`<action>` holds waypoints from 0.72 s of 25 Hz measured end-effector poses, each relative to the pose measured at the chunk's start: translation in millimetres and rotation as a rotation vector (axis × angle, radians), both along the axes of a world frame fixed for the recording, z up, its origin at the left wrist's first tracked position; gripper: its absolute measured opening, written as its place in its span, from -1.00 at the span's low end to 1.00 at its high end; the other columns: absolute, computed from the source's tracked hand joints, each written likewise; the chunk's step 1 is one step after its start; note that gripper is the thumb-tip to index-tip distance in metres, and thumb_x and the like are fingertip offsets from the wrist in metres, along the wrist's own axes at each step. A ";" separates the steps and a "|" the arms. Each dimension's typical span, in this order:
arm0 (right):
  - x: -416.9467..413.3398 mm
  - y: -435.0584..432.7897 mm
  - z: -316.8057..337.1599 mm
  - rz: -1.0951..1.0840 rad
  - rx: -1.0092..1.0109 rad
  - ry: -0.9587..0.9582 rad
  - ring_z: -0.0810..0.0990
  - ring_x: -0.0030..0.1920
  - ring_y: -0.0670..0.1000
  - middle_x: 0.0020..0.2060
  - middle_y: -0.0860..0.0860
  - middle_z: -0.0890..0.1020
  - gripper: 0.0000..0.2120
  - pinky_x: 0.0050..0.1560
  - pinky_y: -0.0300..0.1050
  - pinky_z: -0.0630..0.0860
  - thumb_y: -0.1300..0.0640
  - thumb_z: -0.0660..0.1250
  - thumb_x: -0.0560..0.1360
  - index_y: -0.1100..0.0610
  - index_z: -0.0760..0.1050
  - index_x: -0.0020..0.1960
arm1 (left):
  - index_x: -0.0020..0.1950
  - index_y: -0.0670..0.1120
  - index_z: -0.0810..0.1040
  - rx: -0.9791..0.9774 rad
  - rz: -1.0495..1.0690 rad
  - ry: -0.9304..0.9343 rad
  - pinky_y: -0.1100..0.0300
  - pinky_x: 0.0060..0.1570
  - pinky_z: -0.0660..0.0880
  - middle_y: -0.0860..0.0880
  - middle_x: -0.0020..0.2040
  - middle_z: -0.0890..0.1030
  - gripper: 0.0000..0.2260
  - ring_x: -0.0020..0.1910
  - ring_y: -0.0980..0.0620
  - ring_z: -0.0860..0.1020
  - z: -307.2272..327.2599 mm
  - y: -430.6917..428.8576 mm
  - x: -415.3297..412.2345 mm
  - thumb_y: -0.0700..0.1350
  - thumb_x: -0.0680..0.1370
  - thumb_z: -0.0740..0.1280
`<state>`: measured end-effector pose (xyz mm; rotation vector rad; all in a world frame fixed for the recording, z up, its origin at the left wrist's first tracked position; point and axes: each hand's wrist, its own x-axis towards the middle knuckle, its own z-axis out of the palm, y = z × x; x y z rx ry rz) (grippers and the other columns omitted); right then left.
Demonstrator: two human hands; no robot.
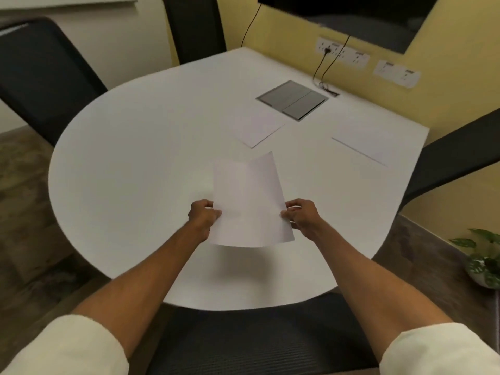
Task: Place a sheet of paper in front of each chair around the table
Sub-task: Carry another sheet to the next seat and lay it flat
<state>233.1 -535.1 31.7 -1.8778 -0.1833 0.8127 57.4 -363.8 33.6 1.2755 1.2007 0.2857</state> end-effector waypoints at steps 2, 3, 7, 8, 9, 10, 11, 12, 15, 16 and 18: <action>7.3 7.2 -22.1 -0.011 -0.026 0.001 0.57 -0.16 0.14 -0.22 0.16 0.58 -0.81 -0.10 0.06 0.59 0.46 0.38 0.38 0.23 0.51 -0.09 | 0.03 -0.15 0.54 -0.004 -0.015 0.032 0.12 -0.21 0.50 -0.20 0.06 0.62 -0.83 -0.09 -0.13 0.58 -16.1 5.3 8.6 -0.33 0.47 0.38; 11.0 9.8 -32.4 -0.022 -0.038 0.002 0.58 -0.16 0.14 -0.18 0.18 0.59 -0.81 -0.06 0.09 0.59 0.45 0.38 0.38 0.22 0.51 -0.10 | 0.04 -0.15 0.55 -0.009 -0.027 0.046 0.09 -0.19 0.52 -0.20 0.08 0.62 -0.82 -0.08 -0.14 0.58 -25.6 7.1 13.3 -0.32 0.47 0.38; 17.8 14.0 -74.6 -0.074 -0.110 0.001 0.57 -0.15 0.14 -0.12 0.21 0.59 -0.79 -0.01 0.15 0.56 0.43 0.39 0.37 0.16 0.51 -0.16 | 0.13 -0.21 0.54 -0.028 -0.072 0.106 0.17 -0.08 0.48 -0.17 0.09 0.60 -0.76 -0.07 -0.08 0.55 -60.7 5.6 24.1 -0.34 0.47 0.38; 17.9 14.7 -83.6 -0.076 -0.124 0.004 0.57 -0.16 0.14 -0.14 0.19 0.59 -0.79 -0.03 0.12 0.56 0.43 0.39 0.37 0.15 0.51 -0.16 | 0.13 -0.22 0.54 -0.032 -0.078 0.120 0.19 -0.07 0.47 -0.16 0.08 0.60 -0.75 -0.07 -0.06 0.54 -68.3 4.8 25.0 -0.35 0.47 0.38; 17.0 15.0 -91.5 -0.074 -0.136 0.009 0.57 -0.17 0.13 -0.16 0.18 0.59 -0.79 -0.04 0.10 0.56 0.42 0.39 0.37 0.14 0.51 -0.16 | 0.14 -0.23 0.54 -0.035 -0.079 0.134 0.21 -0.08 0.46 -0.16 0.07 0.60 -0.75 -0.08 -0.06 0.53 -76.1 4.6 24.5 -0.35 0.47 0.39; 15.7 14.8 -99.3 -0.070 -0.149 0.016 0.57 -0.17 0.13 -0.18 0.16 0.59 -0.80 -0.04 0.08 0.56 0.41 0.40 0.36 0.14 0.51 -0.15 | 0.13 -0.23 0.54 -0.036 -0.082 0.151 0.21 -0.07 0.45 -0.16 0.06 0.60 -0.75 -0.08 -0.05 0.53 -83.3 4.1 23.6 -0.35 0.46 0.40; 14.8 14.1 -106.2 -0.068 -0.159 0.017 0.57 -0.17 0.13 -0.21 0.13 0.58 -0.80 -0.03 0.08 0.57 0.41 0.40 0.36 0.16 0.52 -0.13 | 0.12 -0.22 0.55 -0.033 -0.085 0.170 0.21 -0.07 0.46 -0.16 0.05 0.61 -0.75 -0.08 -0.06 0.54 -90.0 3.9 23.0 -0.34 0.46 0.40; 13.6 13.1 -113.9 -0.065 -0.173 0.016 0.56 -0.16 0.13 -0.22 0.12 0.58 -0.80 -0.03 0.07 0.57 0.40 0.40 0.36 0.17 0.52 -0.09 | 0.10 -0.21 0.55 -0.034 -0.087 0.192 0.21 -0.06 0.47 -0.16 0.05 0.62 -0.76 -0.08 -0.06 0.55 -97.6 3.5 22.4 -0.34 0.45 0.41; 8.8 7.1 -131.2 -0.076 -0.219 0.013 0.56 -0.15 0.12 -0.15 0.14 0.60 -0.78 -0.07 0.00 0.55 0.37 0.41 0.36 0.18 0.53 -0.03 | 0.06 -0.20 0.56 -0.034 -0.104 0.237 0.17 -0.05 0.51 -0.20 0.07 0.64 -0.78 -0.06 -0.10 0.58 -116.1 1.3 19.9 -0.32 0.43 0.44; 8.1 5.9 -134.6 -0.086 -0.236 0.009 0.56 -0.15 0.12 -0.13 0.14 0.60 -0.78 -0.06 -0.01 0.54 0.36 0.42 0.36 0.17 0.53 -0.03 | 0.05 -0.20 0.56 -0.024 -0.117 0.256 0.17 -0.05 0.51 -0.20 0.08 0.63 -0.78 -0.05 -0.11 0.58 -120.3 0.6 19.2 -0.31 0.43 0.44; 7.4 4.5 -140.4 -0.101 -0.261 0.001 0.56 -0.14 0.11 -0.14 0.12 0.60 -0.77 -0.05 -0.02 0.53 0.36 0.42 0.35 0.16 0.52 -0.04 | 0.03 -0.20 0.55 0.007 -0.143 0.301 0.17 -0.05 0.51 -0.20 0.09 0.63 -0.77 -0.03 -0.11 0.59 -127.3 -1.0 16.4 -0.29 0.41 0.46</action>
